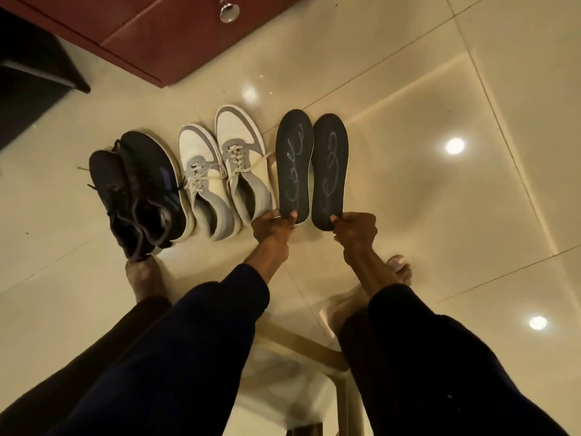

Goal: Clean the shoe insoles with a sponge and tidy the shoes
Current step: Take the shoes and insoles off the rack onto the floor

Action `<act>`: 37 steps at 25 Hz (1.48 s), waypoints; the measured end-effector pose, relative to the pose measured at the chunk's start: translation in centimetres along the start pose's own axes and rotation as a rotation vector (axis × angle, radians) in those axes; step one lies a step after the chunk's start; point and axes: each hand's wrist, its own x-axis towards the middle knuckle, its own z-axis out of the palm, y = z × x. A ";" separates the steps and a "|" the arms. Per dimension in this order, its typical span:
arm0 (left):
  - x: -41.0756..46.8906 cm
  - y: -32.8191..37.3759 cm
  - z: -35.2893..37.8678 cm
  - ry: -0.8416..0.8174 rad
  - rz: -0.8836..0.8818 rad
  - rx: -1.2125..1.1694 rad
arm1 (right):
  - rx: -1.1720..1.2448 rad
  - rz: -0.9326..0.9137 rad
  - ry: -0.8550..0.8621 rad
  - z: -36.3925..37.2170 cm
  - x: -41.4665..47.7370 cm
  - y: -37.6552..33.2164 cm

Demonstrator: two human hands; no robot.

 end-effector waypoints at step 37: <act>-1.1 33.7 -52.0 -0.049 0.201 -0.811 | -0.056 -0.317 -0.609 34.8 -44.8 -30.0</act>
